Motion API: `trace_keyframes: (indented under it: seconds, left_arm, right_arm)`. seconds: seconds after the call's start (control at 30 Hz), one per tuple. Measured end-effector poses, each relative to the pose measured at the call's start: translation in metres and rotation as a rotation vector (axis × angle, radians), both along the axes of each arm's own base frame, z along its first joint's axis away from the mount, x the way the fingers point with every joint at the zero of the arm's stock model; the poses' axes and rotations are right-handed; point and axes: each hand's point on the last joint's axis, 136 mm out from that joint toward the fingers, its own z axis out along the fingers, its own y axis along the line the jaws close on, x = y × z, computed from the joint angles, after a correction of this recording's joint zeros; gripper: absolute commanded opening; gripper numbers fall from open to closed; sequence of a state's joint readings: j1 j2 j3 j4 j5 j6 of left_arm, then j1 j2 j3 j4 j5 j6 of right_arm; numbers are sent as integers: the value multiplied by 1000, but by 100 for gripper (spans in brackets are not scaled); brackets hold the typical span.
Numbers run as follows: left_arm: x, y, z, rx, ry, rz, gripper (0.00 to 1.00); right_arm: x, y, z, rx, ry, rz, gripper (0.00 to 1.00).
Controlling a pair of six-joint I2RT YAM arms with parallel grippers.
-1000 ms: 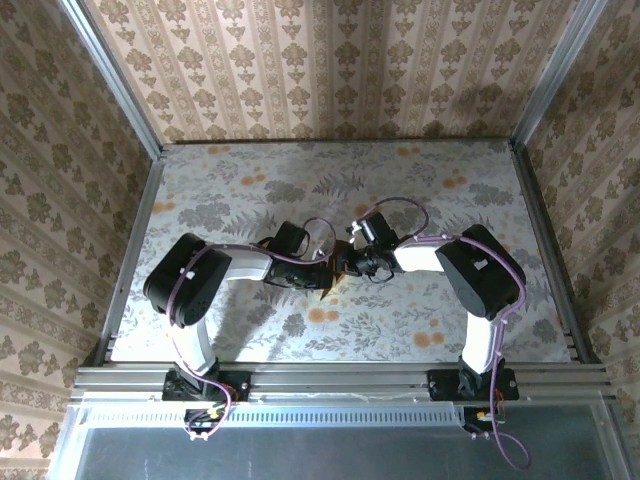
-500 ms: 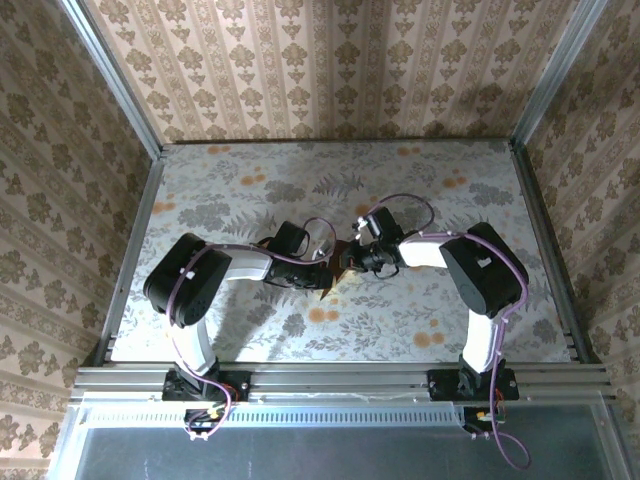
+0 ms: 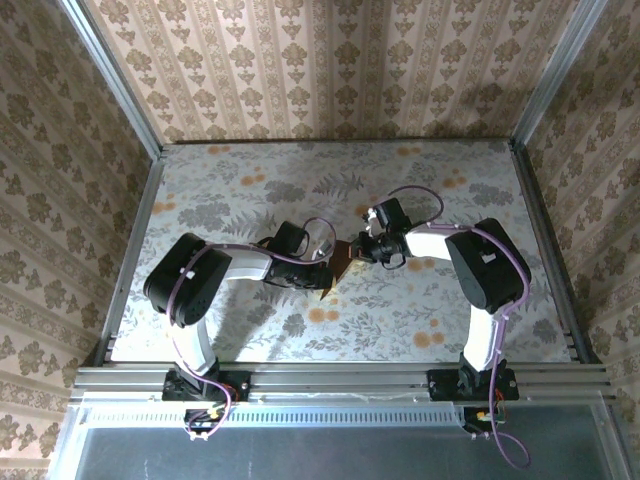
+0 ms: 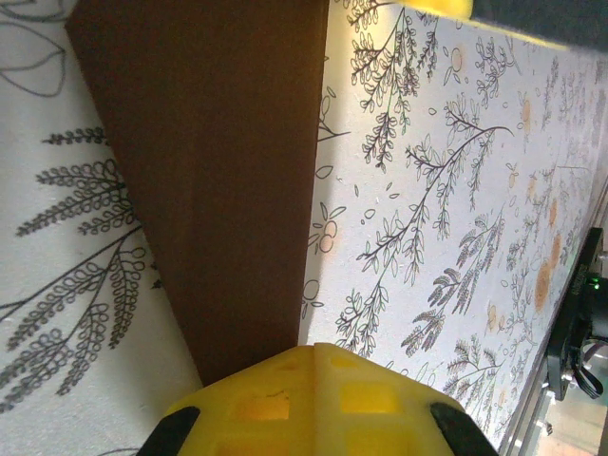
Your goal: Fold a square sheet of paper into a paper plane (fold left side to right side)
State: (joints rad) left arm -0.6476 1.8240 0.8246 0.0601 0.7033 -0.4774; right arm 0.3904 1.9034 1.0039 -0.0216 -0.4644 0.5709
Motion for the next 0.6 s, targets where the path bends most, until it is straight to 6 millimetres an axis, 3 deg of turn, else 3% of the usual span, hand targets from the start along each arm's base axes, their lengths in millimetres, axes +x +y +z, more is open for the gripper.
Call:
trace_keyframes:
  seconds: [0.6]
  left_arm:
    - [0,0,0,0,0,0,0]
  right_arm:
    - [18,-20,-1,-26,18,-23,2]
